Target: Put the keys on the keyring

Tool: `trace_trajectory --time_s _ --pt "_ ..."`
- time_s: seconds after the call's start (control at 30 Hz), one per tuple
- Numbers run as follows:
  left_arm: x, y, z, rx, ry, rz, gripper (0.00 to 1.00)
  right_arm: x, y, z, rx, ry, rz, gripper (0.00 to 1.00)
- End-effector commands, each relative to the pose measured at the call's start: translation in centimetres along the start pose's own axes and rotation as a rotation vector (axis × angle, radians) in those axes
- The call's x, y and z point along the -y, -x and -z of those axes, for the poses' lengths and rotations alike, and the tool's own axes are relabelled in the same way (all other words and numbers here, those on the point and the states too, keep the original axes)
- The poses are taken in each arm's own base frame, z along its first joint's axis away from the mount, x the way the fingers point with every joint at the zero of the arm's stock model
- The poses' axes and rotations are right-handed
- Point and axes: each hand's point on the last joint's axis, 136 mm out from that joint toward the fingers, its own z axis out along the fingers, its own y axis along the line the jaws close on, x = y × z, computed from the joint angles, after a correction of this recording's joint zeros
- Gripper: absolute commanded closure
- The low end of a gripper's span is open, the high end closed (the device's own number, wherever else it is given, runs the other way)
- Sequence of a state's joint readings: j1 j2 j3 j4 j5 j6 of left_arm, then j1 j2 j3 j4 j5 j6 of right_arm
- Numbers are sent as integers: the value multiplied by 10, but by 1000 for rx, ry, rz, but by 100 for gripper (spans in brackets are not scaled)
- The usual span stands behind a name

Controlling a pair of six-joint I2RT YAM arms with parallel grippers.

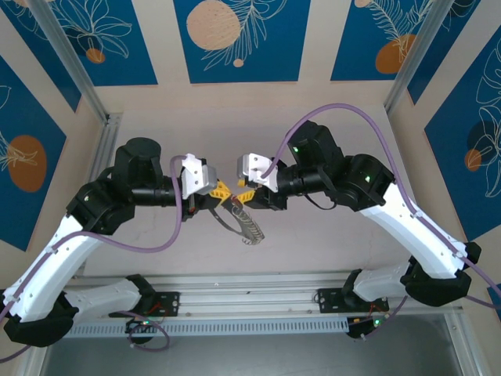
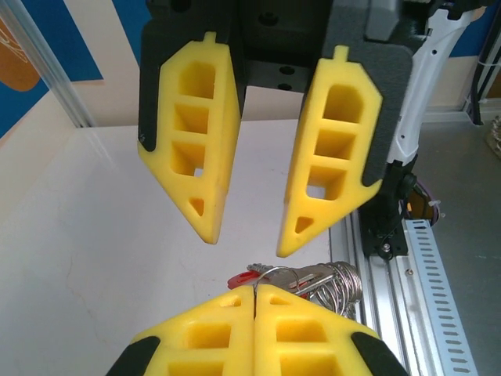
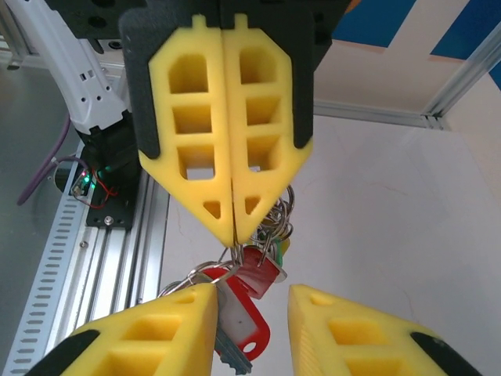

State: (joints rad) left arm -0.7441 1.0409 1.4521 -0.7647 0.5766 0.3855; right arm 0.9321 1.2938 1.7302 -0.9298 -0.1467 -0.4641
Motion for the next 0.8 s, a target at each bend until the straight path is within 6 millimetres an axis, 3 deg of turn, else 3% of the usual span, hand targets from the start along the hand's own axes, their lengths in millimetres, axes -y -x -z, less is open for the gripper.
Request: trace_trajectory --time_s 0.0,0.13,0.27,0.4,0.53,0.77 --pt "9 28 15 90 -18 -38 100 -8 7 4 52 49 -15 71" --pt "9 30 15 94 -18 -40 100 -23 12 8 93 124 -22 64" --pt "9 31 16 95 -17 -40 100 -25 14 12 102 132 -49 50" --pt "9 29 15 93 -16 -39 100 -27 17 15 129 133 -80 48" --pt "9 29 13 97 -23 -39 100 -14 18 9 128 98 -141 51" --pt "11 29 18 102 -16 -44 100 -7 17 -1 104 116 -200 68"
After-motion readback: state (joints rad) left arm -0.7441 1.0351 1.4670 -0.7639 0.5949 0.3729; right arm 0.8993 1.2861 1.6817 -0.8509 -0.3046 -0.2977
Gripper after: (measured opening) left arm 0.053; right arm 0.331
